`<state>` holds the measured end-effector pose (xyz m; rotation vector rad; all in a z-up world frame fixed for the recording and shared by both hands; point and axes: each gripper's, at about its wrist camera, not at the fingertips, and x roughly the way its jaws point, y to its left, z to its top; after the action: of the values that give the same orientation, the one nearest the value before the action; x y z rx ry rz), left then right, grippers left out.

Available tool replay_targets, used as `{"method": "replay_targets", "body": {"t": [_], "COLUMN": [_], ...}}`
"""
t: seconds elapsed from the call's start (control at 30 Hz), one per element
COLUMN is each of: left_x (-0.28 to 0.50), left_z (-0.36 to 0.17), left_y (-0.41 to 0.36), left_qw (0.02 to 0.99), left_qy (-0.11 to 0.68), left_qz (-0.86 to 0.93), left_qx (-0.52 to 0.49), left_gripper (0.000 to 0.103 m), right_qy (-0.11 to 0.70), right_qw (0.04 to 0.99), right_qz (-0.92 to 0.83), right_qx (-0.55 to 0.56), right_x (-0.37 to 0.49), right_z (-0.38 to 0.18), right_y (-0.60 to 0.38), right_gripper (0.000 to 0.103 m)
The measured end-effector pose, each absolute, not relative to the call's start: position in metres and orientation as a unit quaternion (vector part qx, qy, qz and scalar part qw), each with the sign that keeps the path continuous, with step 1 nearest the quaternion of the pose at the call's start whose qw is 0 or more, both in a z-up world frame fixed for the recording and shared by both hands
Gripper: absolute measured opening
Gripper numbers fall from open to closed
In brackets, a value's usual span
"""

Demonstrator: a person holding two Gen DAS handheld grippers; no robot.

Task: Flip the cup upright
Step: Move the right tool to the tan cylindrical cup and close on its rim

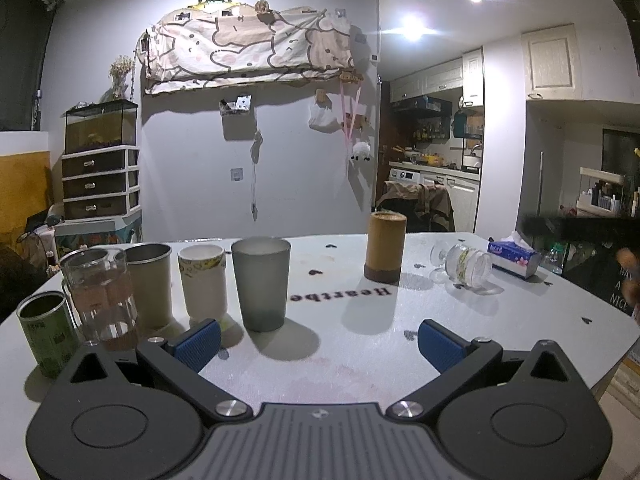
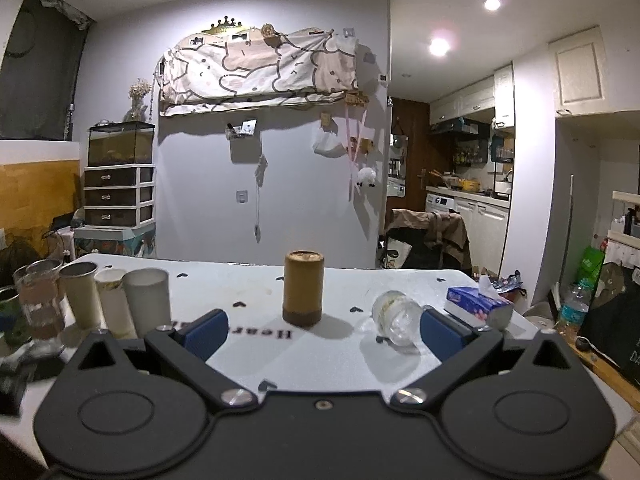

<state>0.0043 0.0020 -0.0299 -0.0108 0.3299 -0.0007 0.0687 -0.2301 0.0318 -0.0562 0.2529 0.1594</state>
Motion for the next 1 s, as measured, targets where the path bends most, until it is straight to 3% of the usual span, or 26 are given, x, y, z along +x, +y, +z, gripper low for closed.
{"method": "replay_targets", "body": {"t": [0.47,1.0], "left_x": [0.010,0.019], "left_z": [-0.054,-0.042], "left_y": [0.015,0.035], "left_qw": [0.987,0.989], "left_qy": [0.163,0.147], "left_qz": [-0.002,0.009], "left_qx": [0.010,0.006], "left_gripper": [0.103,0.103], "right_qy": [0.197,0.290], "right_qw": [0.970,0.956], "right_qz": [0.115,0.040], "right_qx": [0.078,0.030], "right_x": [0.246,0.411], "right_z": [0.048,0.009], "right_y": [-0.207,-0.154], "right_gripper": [0.103,0.102]}}
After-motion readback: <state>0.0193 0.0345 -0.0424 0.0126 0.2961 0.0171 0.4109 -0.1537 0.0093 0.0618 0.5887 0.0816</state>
